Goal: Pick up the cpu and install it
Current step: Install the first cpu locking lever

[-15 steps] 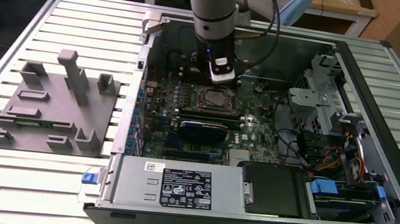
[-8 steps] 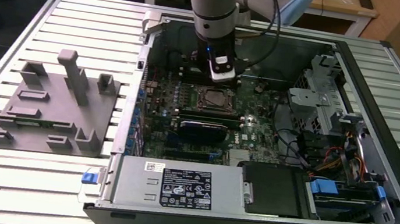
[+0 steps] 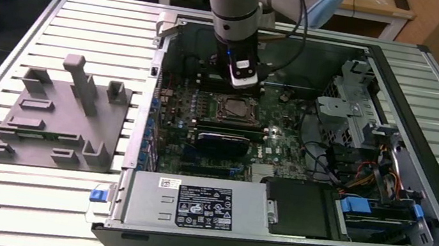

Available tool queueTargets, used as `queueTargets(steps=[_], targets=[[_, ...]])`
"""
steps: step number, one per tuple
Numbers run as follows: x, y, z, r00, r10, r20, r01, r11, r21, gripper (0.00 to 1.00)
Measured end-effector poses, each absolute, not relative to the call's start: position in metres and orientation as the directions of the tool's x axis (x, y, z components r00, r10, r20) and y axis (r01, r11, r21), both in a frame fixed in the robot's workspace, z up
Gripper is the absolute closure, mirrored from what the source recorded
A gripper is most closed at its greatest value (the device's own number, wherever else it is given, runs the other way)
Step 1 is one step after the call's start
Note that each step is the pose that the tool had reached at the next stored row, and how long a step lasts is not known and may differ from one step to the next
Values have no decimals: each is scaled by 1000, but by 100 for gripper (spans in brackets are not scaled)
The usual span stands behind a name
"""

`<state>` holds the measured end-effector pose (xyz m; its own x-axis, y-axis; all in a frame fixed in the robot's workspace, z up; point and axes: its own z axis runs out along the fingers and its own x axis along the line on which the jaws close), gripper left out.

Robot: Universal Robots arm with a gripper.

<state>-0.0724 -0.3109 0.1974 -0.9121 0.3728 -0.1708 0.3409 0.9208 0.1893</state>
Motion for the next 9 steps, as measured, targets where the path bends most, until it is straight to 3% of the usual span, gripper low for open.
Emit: queueTargets(steps=[9], targets=[[-72,-311,193,-912,369,-178,341,925,170,89]])
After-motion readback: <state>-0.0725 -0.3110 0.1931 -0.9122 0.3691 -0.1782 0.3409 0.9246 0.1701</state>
